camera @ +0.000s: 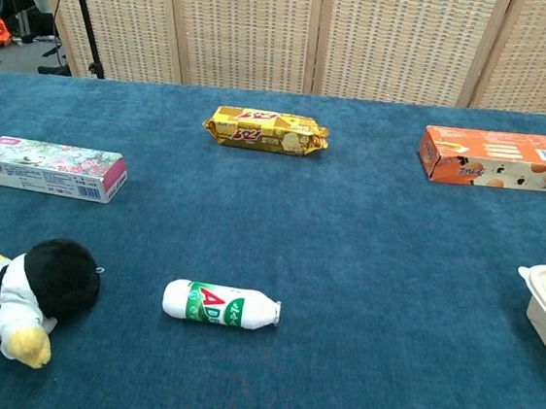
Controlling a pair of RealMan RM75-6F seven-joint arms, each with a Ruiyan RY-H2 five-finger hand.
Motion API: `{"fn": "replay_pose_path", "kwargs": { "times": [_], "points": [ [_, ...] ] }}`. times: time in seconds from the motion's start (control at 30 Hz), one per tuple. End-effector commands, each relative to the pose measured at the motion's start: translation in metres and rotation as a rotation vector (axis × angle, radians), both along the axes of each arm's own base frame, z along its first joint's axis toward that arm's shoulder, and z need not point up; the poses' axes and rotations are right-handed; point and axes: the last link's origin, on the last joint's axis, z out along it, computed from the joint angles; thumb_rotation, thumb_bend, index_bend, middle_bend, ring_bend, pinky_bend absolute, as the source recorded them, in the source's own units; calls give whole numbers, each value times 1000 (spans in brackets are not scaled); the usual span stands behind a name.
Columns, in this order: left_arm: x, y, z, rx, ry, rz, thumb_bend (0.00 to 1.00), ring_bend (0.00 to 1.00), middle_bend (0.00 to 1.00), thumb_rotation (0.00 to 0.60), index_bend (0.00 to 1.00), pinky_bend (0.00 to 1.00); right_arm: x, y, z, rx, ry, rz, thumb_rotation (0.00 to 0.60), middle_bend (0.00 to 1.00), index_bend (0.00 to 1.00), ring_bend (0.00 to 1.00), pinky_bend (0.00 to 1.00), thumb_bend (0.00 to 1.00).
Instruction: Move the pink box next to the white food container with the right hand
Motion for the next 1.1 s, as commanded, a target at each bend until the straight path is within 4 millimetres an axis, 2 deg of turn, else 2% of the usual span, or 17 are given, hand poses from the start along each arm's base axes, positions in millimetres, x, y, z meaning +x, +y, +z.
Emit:
{"fn": "replay_pose_path", "kwargs": {
  "times": [0.03,0.4,0.73,1.1],
  "points": [
    [-1,3,-3,-4,3,3,0,0,0,600,0,0,0,0,-2,6,4,0,600,0,20,0,0,208],
    [2,7,-26,-36,4,-13,0,0,0,600,0,0,0,-1,-7,19,18,-3,600,0,20,0,0,208],
    [21,7,-41,-68,-10,-70,0,0,0,600,0,0,1,-2,-10,26,22,1,600,0,20,0,0,208],
    [44,-3,-51,-95,-42,-121,0,0,0,600,0,0,2,-1,-11,31,20,8,600,0,20,0,0,208]
  ]
}}
